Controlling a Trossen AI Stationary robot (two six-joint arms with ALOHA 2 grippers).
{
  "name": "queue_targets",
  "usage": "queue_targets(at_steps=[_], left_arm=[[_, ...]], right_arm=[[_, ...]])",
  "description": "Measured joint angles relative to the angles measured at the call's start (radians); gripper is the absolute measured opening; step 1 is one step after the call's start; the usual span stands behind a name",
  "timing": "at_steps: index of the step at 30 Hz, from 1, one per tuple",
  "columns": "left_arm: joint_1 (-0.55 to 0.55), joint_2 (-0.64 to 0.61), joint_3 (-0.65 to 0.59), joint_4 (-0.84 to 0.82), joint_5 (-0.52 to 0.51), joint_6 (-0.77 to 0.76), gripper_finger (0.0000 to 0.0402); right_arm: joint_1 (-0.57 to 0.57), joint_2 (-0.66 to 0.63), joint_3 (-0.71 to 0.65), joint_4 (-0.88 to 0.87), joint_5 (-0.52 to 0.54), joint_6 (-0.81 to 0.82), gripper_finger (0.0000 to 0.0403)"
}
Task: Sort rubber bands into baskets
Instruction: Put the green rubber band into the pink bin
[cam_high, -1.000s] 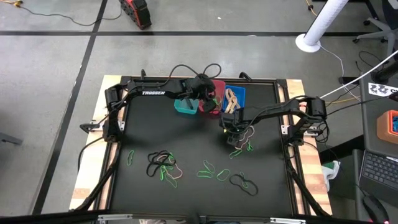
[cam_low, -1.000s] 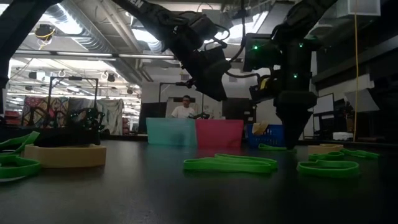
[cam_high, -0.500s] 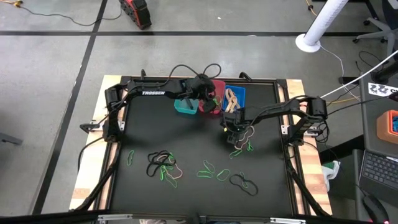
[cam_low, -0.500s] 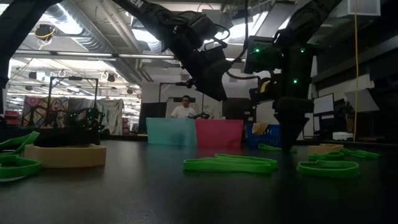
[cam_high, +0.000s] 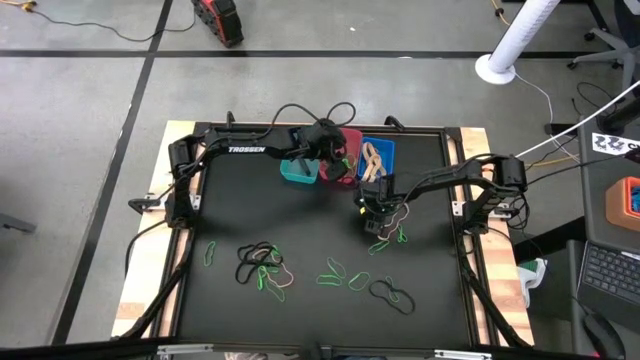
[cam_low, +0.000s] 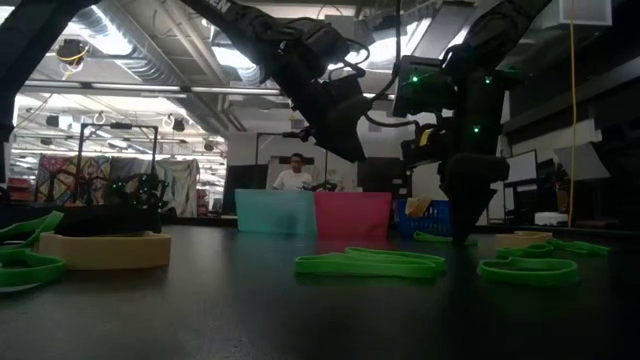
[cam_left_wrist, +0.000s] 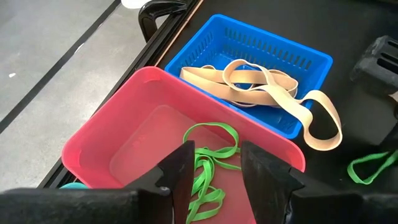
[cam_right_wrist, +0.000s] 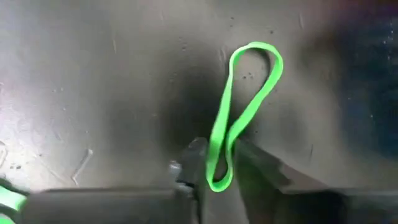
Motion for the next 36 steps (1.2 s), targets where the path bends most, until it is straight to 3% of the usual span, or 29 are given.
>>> queue_targets(at_steps=[3,5,10,15,25,36], left_arm=[[0.000,0.000,0.000,0.000,0.000,0.000,0.0127],[0.000,0.000,0.000,0.000,0.000,0.000,0.0127],[-0.003,-0.003,0.000,0.001,0.001,0.000,0.0127],[-0.027,-0.019,0.000,-0.006,0.000,0.040,0.0127],[-0.109,-0.095,0.000,-0.088,0.002,0.084,0.0127],[-0.237,-0.189,0.000,-0.192,0.004,0.082,0.0127]], right_arm=[[0.001,0.000,0.000,0.007,0.005,-0.025,0.0020],[0.001,0.000,0.000,0.008,0.007,-0.036,0.0008],[0.001,-0.004,0.000,0.008,0.008,-0.039,0.0023],[-0.001,-0.031,-0.003,0.020,0.004,-0.047,0.0004],[-0.001,-0.101,0.001,0.034,-0.007,-0.047,0.0004],[-0.001,-0.108,0.135,0.054,-0.007,-0.150,0.0002]])
